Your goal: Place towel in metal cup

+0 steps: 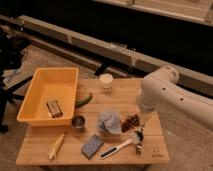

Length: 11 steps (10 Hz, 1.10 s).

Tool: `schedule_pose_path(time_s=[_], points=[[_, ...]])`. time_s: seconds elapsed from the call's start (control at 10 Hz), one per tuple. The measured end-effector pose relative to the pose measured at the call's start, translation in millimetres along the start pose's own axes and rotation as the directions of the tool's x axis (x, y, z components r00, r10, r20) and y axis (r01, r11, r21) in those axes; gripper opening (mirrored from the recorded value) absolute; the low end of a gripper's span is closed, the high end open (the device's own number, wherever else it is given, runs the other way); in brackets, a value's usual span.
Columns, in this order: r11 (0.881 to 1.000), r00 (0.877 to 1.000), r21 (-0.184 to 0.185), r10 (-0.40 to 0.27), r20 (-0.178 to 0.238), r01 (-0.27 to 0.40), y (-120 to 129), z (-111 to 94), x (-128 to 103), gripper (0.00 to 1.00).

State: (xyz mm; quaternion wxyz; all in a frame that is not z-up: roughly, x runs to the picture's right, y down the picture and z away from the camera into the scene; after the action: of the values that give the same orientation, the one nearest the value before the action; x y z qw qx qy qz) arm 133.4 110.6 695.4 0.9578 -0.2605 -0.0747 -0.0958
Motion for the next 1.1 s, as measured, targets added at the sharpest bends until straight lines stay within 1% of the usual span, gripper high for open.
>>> schedule_pose_path(time_s=[0.2, 0.3, 0.4, 0.5, 0.6, 0.7, 0.9, 1.0, 1.1], points=[[0.997, 0.996, -0.003, -0.081, 0.026, 0.081, -4.7, 13.7, -34.0, 0.65], [0.988, 0.987, -0.003, -0.152, 0.044, 0.152, -7.9, 25.8, -54.7, 0.65], [0.975, 0.973, -0.004, -0.223, 0.060, 0.224, -9.2, 40.3, -70.6, 0.65], [0.962, 0.959, -0.003, -0.273, 0.071, 0.274, -9.0, 50.1, -80.6, 0.65], [0.949, 0.947, -0.002, -0.313, 0.076, 0.314, -8.1, 56.2, -88.0, 0.65], [0.935, 0.932, -0.002, -0.353, 0.085, 0.355, -5.5, 61.7, -101.0, 0.65], [0.923, 0.920, -0.005, -0.384, 0.081, 0.385, -2.3, 66.3, -108.3, 0.65], [0.912, 0.910, -0.011, -0.409, 0.075, 0.410, 0.4, 71.5, -113.9, 0.65], [0.907, 0.905, -0.013, -0.418, 0.072, 0.420, 0.7, 73.4, -116.8, 0.65]])
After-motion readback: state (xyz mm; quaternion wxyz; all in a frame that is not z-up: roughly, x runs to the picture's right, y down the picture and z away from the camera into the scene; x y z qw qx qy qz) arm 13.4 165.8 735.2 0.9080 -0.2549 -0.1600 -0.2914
